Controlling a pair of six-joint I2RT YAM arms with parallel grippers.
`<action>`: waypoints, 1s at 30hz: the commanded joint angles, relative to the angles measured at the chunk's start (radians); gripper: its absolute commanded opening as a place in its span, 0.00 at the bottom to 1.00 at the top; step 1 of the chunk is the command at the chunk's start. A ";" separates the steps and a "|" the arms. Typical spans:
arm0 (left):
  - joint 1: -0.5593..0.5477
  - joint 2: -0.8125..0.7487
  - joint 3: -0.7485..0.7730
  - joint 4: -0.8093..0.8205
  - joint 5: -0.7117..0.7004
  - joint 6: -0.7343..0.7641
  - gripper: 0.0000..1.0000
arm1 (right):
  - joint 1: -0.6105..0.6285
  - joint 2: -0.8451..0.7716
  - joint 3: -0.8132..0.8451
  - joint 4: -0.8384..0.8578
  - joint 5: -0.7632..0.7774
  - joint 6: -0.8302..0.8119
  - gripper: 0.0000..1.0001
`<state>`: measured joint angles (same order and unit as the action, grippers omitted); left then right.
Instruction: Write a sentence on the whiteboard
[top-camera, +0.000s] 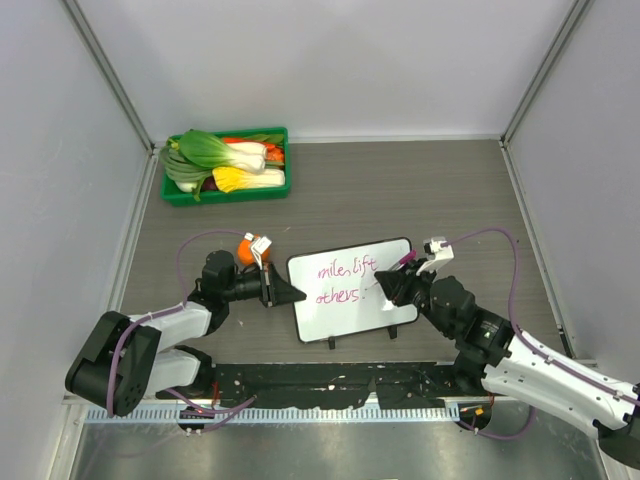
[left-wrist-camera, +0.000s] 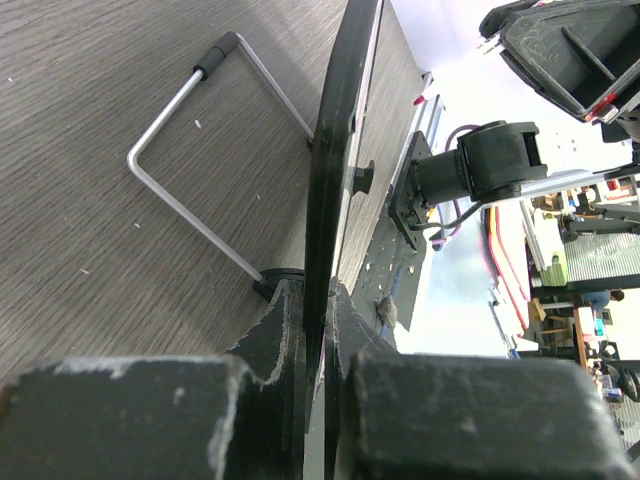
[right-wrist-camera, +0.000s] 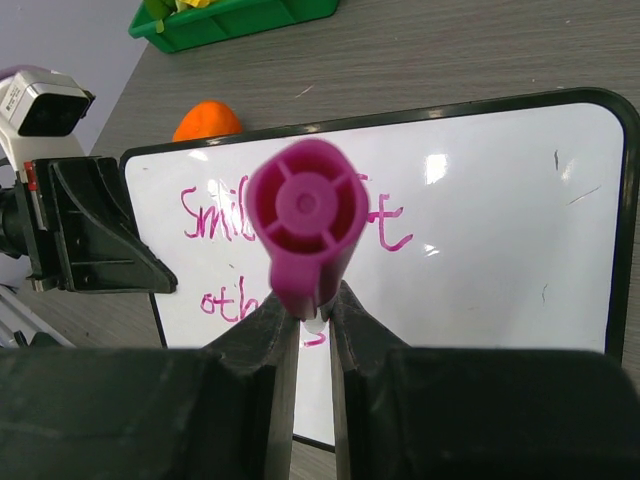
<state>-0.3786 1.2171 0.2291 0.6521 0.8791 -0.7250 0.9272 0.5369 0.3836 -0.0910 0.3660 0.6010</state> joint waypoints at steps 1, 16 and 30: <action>0.006 -0.002 -0.010 -0.065 -0.131 0.081 0.00 | -0.005 0.005 0.029 0.019 0.007 0.014 0.01; 0.004 0.010 -0.008 -0.054 -0.127 0.079 0.00 | -0.039 0.081 0.083 0.005 -0.113 0.005 0.01; 0.007 -0.027 -0.010 -0.098 -0.164 0.091 0.00 | -0.175 0.086 0.103 -0.127 -0.302 -0.009 0.01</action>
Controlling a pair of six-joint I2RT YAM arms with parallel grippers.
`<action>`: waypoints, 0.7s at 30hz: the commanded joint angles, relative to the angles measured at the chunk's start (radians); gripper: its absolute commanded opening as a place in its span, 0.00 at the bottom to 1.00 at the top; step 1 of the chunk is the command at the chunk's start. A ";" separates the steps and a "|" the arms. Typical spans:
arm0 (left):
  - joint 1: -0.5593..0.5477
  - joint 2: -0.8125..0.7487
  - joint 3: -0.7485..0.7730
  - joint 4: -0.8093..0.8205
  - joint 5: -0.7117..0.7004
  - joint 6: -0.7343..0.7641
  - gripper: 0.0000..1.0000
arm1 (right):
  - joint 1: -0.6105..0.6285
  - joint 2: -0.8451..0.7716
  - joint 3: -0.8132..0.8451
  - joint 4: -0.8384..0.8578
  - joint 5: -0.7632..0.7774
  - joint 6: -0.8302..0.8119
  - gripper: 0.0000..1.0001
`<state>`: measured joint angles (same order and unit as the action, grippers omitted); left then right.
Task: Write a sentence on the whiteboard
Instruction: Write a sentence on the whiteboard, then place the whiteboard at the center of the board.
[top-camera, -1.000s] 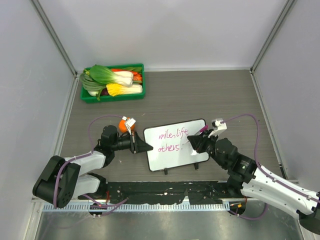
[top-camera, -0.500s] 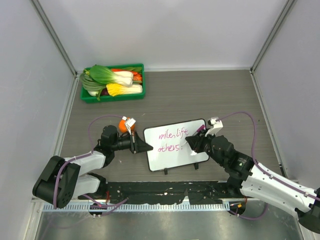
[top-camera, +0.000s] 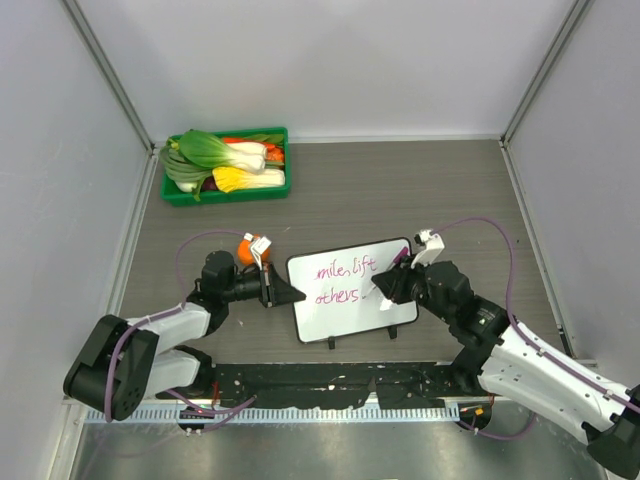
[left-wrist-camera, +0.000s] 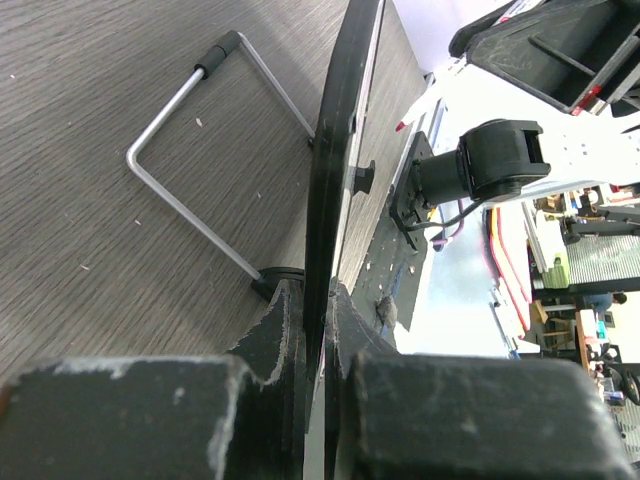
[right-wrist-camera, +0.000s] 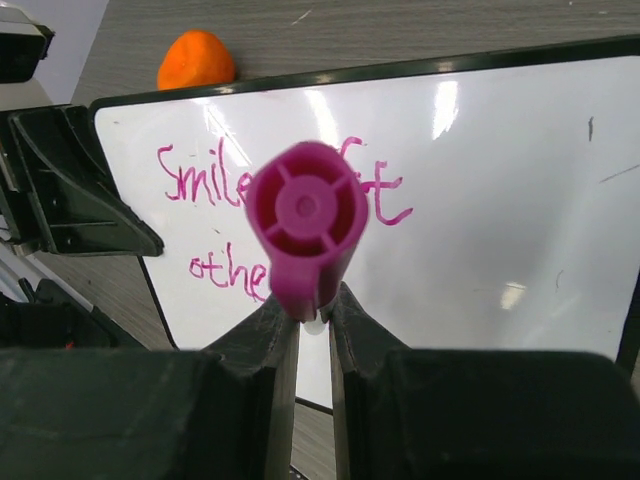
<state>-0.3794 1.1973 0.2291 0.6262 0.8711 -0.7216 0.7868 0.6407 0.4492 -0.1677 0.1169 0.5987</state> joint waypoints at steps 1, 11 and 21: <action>0.007 -0.008 -0.008 -0.074 -0.156 0.090 0.00 | -0.053 -0.018 0.039 -0.059 -0.062 -0.007 0.01; 0.008 -0.016 -0.004 -0.109 -0.204 0.088 0.04 | -0.222 -0.016 0.069 -0.125 -0.184 -0.056 0.01; 0.007 -0.048 -0.011 -0.143 -0.264 0.088 0.12 | -0.327 -0.032 0.111 -0.158 -0.276 -0.097 0.01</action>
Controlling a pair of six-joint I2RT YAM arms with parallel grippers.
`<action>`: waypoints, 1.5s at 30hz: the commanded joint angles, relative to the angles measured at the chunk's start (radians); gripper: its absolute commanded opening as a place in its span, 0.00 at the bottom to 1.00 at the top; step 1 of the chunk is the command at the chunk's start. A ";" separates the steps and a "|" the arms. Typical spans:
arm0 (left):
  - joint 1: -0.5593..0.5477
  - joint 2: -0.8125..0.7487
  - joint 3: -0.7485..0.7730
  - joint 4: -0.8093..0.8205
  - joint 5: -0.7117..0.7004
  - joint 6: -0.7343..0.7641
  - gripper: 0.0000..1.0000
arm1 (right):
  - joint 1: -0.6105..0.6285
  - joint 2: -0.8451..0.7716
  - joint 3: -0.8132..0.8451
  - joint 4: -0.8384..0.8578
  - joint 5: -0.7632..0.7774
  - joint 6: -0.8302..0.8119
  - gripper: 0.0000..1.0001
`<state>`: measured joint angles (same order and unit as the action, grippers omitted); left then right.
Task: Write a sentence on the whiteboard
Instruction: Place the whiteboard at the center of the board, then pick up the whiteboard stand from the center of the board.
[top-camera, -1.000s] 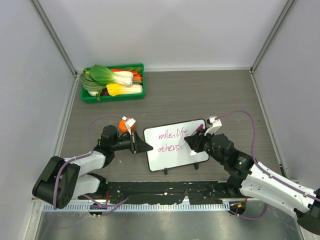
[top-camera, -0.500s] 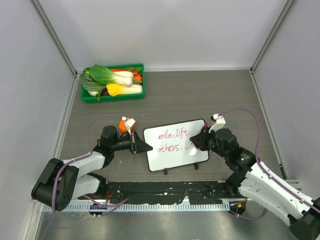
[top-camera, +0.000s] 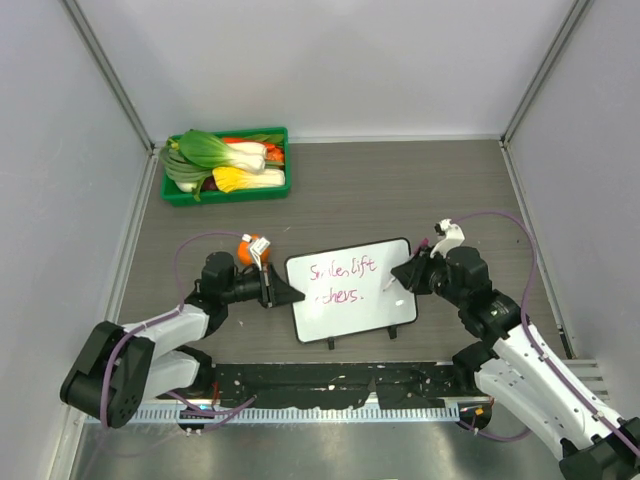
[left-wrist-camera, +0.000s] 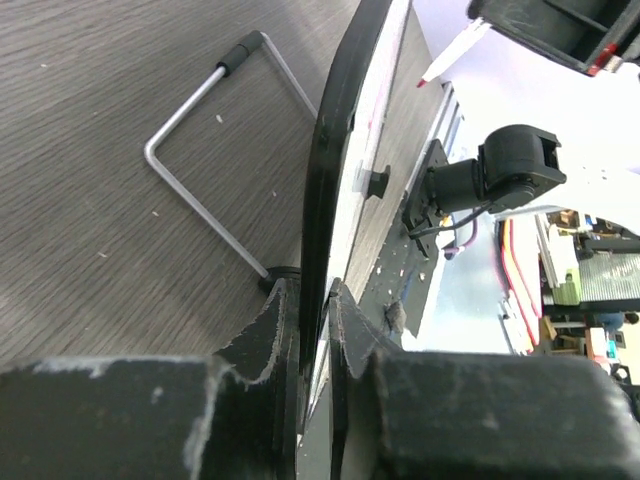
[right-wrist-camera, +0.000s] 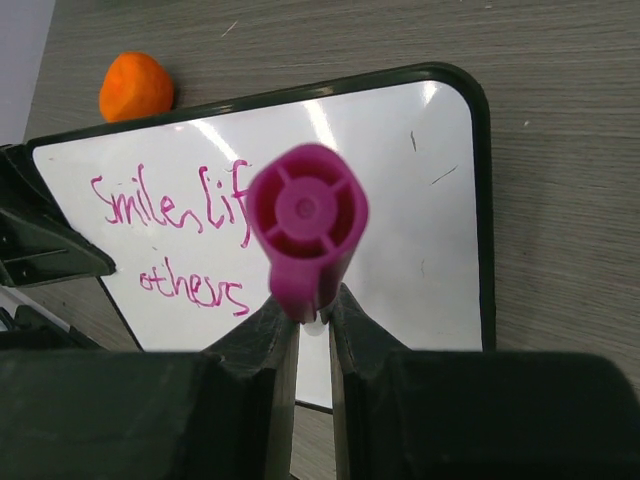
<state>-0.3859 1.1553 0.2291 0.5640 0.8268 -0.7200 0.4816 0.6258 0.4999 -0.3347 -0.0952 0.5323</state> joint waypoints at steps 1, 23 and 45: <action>0.013 -0.011 -0.010 -0.082 -0.222 0.087 0.14 | -0.026 -0.018 0.065 0.011 -0.084 -0.034 0.01; 0.007 -0.426 0.007 -0.396 -0.452 0.042 0.80 | -0.029 -0.044 0.043 0.126 -0.193 -0.018 0.01; -0.508 -0.425 0.344 -0.885 -0.892 -0.013 0.87 | -0.031 -0.003 0.022 0.191 -0.215 0.005 0.01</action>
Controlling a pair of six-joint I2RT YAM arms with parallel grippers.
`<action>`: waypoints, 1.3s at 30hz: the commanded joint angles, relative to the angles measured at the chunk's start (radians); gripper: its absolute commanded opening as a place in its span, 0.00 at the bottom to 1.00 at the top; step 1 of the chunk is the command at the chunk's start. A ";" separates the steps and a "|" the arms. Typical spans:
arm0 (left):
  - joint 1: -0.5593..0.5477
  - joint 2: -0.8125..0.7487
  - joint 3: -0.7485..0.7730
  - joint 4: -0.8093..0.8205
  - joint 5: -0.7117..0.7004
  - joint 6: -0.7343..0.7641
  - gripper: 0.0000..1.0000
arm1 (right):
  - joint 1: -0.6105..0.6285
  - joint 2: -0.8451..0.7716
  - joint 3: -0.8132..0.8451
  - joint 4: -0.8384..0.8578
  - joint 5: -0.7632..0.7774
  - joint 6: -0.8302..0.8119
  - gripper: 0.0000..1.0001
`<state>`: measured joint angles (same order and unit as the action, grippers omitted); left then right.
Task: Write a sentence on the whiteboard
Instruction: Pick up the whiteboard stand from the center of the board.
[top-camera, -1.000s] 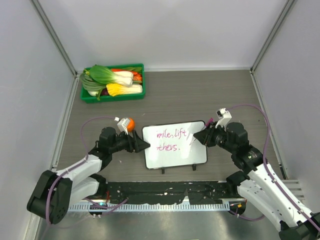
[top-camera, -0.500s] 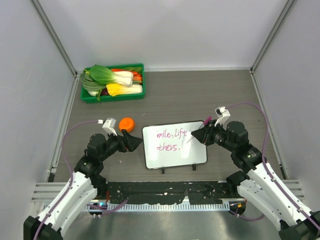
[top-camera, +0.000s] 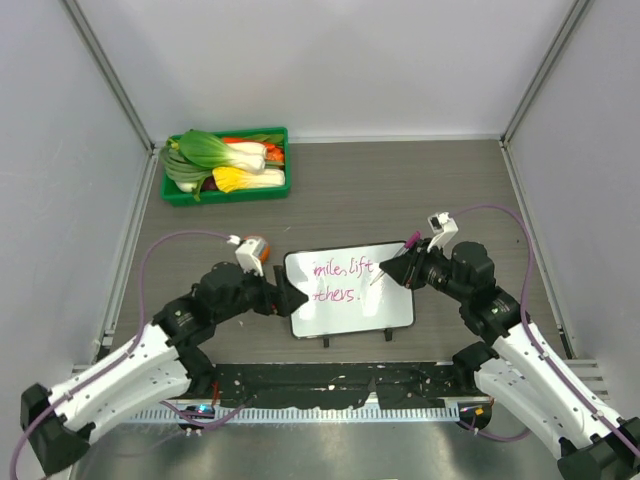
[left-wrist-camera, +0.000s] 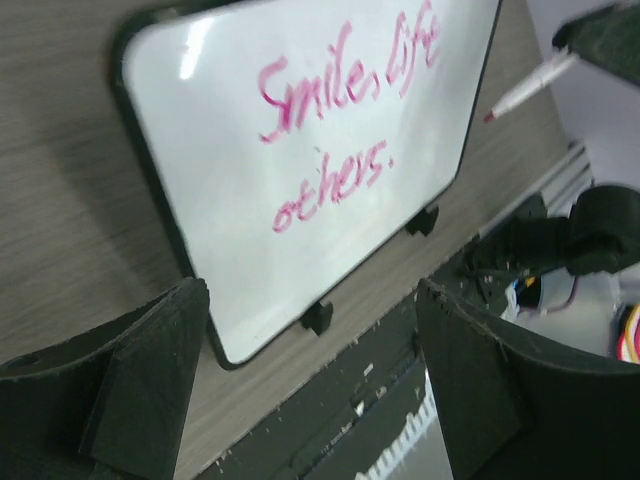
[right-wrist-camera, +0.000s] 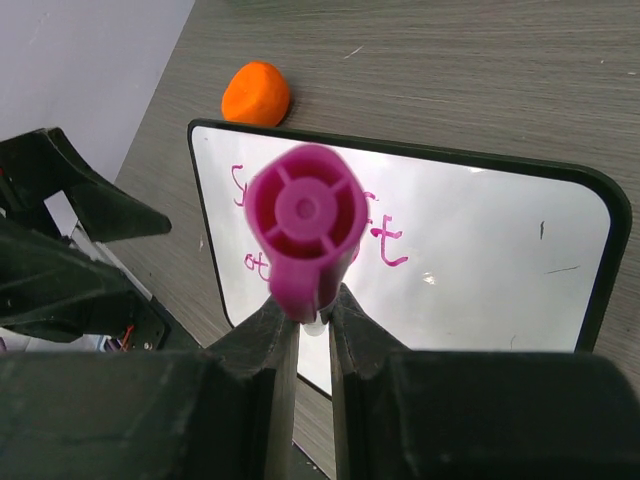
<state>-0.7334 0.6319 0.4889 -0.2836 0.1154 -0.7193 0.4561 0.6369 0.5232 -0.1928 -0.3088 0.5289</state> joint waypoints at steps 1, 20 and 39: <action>-0.216 0.129 0.105 -0.045 -0.231 -0.025 0.87 | -0.005 -0.016 0.000 0.044 0.002 0.006 0.01; -0.871 0.750 0.346 -0.256 -0.847 -0.543 0.71 | -0.008 -0.026 0.004 0.021 0.023 -0.007 0.01; -0.877 0.925 0.254 -0.118 -0.927 -0.654 0.56 | -0.011 -0.010 0.009 0.021 0.022 -0.014 0.01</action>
<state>-1.6085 1.5360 0.7460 -0.4400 -0.7246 -1.3357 0.4496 0.6224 0.5228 -0.1997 -0.2966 0.5255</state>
